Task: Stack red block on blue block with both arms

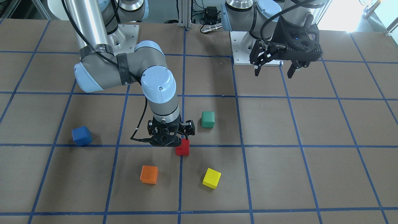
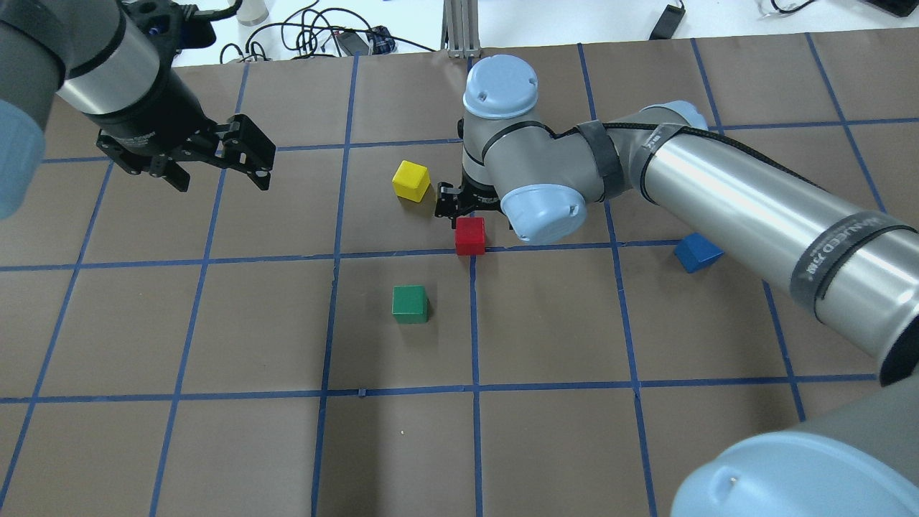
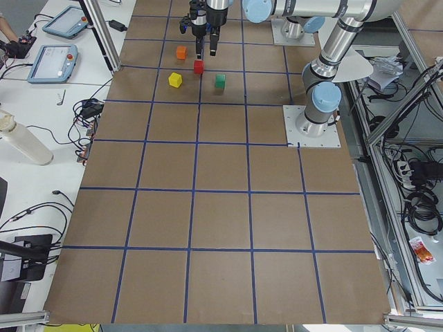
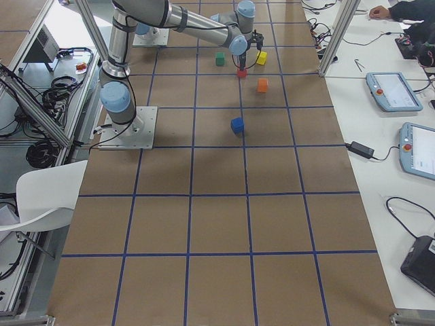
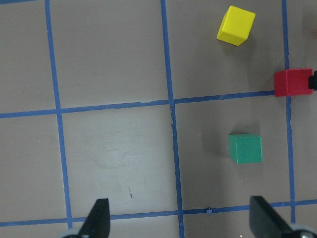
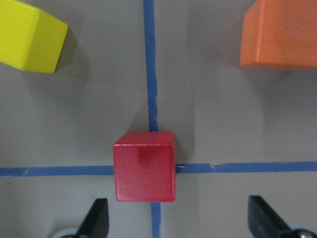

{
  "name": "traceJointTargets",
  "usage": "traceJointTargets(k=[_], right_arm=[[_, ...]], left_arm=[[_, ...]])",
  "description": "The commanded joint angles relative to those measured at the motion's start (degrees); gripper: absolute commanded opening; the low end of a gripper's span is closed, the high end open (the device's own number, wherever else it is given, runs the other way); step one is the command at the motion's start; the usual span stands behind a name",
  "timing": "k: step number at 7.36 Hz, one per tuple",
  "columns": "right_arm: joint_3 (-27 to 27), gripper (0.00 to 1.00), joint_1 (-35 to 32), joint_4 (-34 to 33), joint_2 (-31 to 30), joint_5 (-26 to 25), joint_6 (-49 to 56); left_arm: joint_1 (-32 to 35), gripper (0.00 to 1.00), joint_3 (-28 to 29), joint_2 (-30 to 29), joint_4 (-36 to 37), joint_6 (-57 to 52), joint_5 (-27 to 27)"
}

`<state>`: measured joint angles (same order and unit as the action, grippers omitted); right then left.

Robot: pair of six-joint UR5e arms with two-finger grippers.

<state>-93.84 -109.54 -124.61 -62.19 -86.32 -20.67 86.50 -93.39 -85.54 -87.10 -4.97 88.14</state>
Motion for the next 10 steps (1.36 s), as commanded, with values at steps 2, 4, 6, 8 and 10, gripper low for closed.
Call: traceJointTargets(k=[2, 4, 6, 8, 10], right_arm=[[0.06, 1.00, -0.77, -1.07, 3.82, 0.01, 0.37], [0.06, 0.71, -0.77, -3.42, 3.91, 0.97, -0.33], [0.06, 0.00, -0.77, -5.38, 4.09, 4.40, -1.48], [0.75, 0.00, -0.59, -4.86, 3.48, 3.54, -1.57], [4.61, 0.00, 2.64, 5.00, -2.03, 2.92, -0.52]], left_arm=[[2.43, 1.00, 3.11, -2.35, -2.64, -0.04, 1.23], [2.45, 1.00, 7.32, -4.54, -4.48, 0.14, 2.39], [3.06, 1.00, 10.68, -7.09, -7.19, 0.14, 2.39], [3.24, 1.00, 9.98, -6.32, -7.20, -0.04, 2.82], [3.24, 1.00, 9.28, -5.52, -7.29, -0.13, 2.83]])
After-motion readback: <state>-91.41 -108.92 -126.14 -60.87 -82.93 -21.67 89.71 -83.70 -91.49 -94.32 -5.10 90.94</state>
